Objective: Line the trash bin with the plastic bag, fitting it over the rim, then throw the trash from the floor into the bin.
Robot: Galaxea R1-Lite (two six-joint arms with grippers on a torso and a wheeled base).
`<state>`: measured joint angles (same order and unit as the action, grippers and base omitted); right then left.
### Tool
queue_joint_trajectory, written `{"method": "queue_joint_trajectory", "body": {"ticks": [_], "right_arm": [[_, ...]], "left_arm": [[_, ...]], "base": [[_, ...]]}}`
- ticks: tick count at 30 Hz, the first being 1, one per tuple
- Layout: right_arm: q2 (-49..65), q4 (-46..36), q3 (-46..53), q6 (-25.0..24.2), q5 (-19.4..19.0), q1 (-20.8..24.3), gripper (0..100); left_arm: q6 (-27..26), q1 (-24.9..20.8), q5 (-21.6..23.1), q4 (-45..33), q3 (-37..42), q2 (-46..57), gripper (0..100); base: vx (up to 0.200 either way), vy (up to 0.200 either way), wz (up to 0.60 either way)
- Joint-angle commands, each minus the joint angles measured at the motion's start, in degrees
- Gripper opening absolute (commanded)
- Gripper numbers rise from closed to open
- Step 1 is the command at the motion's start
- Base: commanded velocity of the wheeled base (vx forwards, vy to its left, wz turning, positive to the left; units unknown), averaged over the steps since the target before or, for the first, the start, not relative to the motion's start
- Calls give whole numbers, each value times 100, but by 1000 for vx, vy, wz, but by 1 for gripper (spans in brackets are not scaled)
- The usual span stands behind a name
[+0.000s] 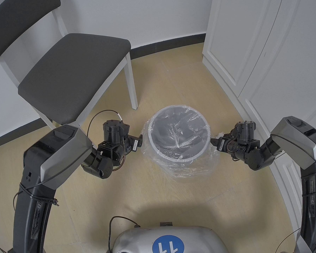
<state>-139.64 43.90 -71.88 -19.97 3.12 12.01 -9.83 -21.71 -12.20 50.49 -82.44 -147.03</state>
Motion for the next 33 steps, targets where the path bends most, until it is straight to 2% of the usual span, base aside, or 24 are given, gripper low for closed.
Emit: {"method": "queue_joint_trajectory", "body": {"ticks": [1, 18, 27, 33], "right_arm": [[499, 22, 253, 28, 39, 109, 100], [816, 31, 499, 142, 75, 311, 100], [-133, 207, 7, 134, 347, 469, 100], [-327, 189, -81, 134, 382, 583, 100]], "left_arm": [[-2, 27, 16, 13, 273, 447, 100], [-11, -70, -1, 426, 572, 676, 100], [-19, -202, -10, 628, 703, 667, 100], [-19, -219, -19, 646, 703, 667, 100]], "base": [[0, 0, 0], [0, 0, 0], [0, 0, 0], [0, 0, 0]]}}
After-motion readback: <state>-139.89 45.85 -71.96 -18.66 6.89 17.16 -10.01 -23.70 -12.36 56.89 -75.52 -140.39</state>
